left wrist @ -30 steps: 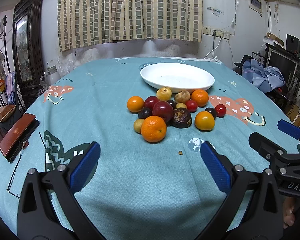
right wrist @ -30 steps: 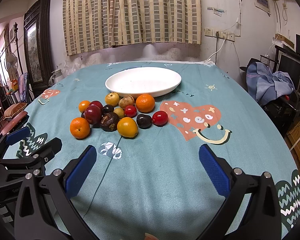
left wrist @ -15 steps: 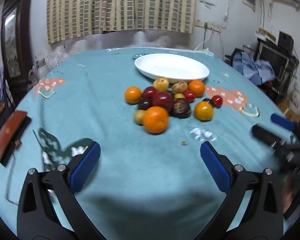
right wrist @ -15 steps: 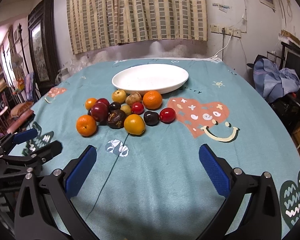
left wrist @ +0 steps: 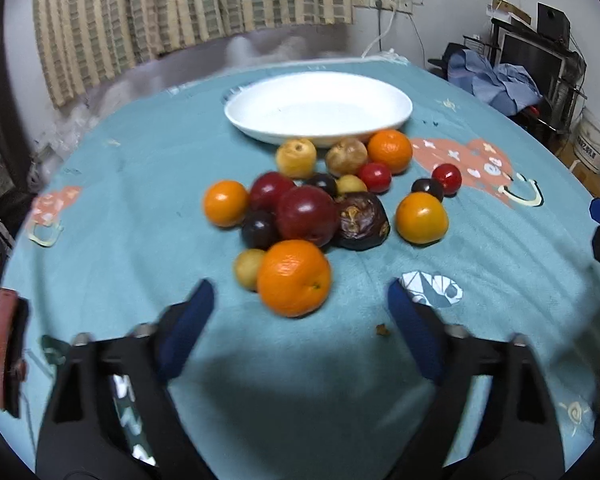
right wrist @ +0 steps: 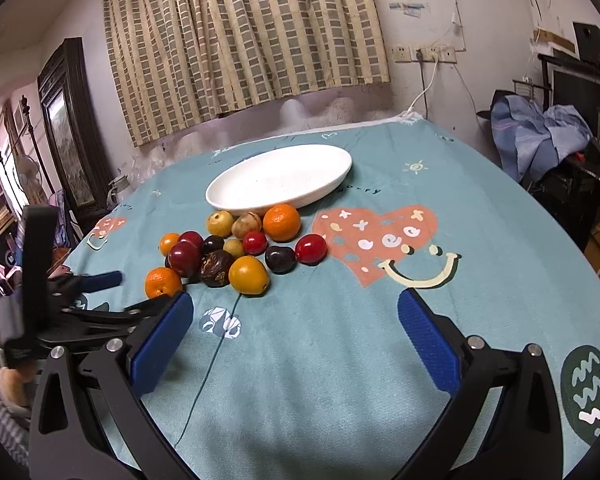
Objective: Organize fruits
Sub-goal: 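Grasp the mandarin orange with the left tool while the right tool grasps a yellow-orange tomato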
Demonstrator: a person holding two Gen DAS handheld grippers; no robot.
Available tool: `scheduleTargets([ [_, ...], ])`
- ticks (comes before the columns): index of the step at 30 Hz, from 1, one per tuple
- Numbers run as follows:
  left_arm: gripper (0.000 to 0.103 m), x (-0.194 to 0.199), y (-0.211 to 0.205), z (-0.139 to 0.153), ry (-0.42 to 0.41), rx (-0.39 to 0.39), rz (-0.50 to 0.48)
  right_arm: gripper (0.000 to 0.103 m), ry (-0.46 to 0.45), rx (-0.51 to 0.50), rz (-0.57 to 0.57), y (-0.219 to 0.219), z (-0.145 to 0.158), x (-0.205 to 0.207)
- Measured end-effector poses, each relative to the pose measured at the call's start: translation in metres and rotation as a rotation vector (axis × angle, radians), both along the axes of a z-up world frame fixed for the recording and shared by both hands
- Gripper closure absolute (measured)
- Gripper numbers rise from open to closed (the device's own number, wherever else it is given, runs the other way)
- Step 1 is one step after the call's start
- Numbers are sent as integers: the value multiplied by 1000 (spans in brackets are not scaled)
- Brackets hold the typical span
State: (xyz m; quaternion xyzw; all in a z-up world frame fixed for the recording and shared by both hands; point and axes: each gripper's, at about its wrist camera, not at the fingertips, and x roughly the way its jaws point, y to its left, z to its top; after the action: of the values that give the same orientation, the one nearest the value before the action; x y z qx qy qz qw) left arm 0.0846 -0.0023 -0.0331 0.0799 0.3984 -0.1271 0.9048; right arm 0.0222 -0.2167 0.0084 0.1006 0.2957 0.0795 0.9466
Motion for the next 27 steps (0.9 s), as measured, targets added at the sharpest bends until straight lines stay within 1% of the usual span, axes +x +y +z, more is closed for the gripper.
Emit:
scheduleTargets([
  [1, 44, 4, 2, -4, 31, -24, -5, 1, 4, 0, 3, 0, 0, 1],
  [3, 47, 12, 6, -9, 60, -42, 7, 1, 7, -3, 9, 2, -1, 1],
  [5, 47, 16, 7, -11, 69, -59, 7, 1, 10, -6, 13, 3, -1, 1],
  [7, 47, 19, 4, -11, 59, -46, 5, 1, 14, -8, 19, 4, -2, 1],
  [9, 49, 20, -2, -13, 41, -10, 8, 1, 22, -9, 30, 5, -3, 2],
  [11, 56, 21, -3, -13, 32, 8, 18, 1, 33, -7, 43, 6, -5, 3],
  [12, 60, 23, 0, -12, 36, -5, 24, 3, 40, -9, 49, 8, -6, 4],
  [15, 60, 26, 12, -9, 64, -76, 26, 10, 65, -4, 68, 9, -10, 7],
  [17, 61, 25, 15, -8, 68, -89, 31, 14, 100, 20, 89, 8, -14, 12],
  [18, 61, 24, 16, -8, 68, -91, 33, 19, 116, 28, 102, 9, -16, 15],
  [19, 61, 23, 16, -8, 68, -92, 33, 22, 153, 27, 126, 10, -18, 22],
  [20, 61, 22, 17, -7, 67, -95, 32, 27, 177, 21, 144, 11, -19, 27],
  [21, 61, 20, 19, -5, 66, -100, 30, 30, 220, 10, 181, 15, -19, 35],
  [23, 61, 18, 23, -4, 66, -114, 31, 31, 266, -4, 234, 22, -18, 47],
  [25, 61, 15, 28, -3, 69, -138, 36, 37, 290, -61, 277, 35, -18, 60],
  [27, 61, 16, 32, -3, 75, -155, 44, 44, 291, -122, 302, 48, -22, 75],
])
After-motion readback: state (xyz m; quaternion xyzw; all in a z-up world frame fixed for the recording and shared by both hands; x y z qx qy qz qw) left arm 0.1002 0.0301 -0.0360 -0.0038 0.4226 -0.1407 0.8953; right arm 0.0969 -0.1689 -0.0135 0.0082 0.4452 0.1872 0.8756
